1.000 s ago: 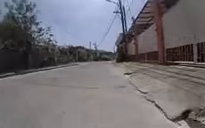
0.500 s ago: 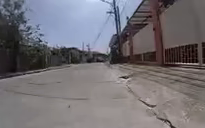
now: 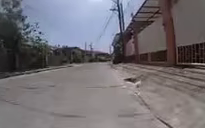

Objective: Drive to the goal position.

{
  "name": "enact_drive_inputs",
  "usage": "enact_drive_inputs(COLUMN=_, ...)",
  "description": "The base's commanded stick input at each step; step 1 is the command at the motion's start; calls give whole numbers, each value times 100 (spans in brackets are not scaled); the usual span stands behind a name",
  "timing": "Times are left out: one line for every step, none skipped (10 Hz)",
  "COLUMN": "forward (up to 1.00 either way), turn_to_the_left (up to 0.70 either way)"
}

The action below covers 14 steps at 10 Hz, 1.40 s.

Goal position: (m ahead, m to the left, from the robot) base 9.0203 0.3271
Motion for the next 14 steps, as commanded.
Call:
enact_drive_inputs(forward=100, turn_to_the_left=-6)
enact_drive_inputs(forward=100, turn_to_the_left=-35)
enact_drive_inputs(forward=100, turn_to_the_left=-35)
enact_drive_inputs(forward=100, turn_to_the_left=-13)
enact_drive_inputs(forward=100, turn_to_the_left=5)
enact_drive_inputs(forward=100, turn_to_the_left=5)
enact_drive_inputs(forward=100, turn_to_the_left=5)
enact_drive_inputs(forward=100, turn_to_the_left=5)
enact_drive_inputs(forward=100, turn_to_the_left=5)
enact_drive_inputs(forward=100, turn_to_the_left=5)
enact_drive_inputs(forward=100, turn_to_the_left=5)
enact_drive_inputs(forward=100, turn_to_the_left=5)
enact_drive_inputs(forward=100, turn_to_the_left=5)
enact_drive_inputs(forward=100, turn_to_the_left=5)
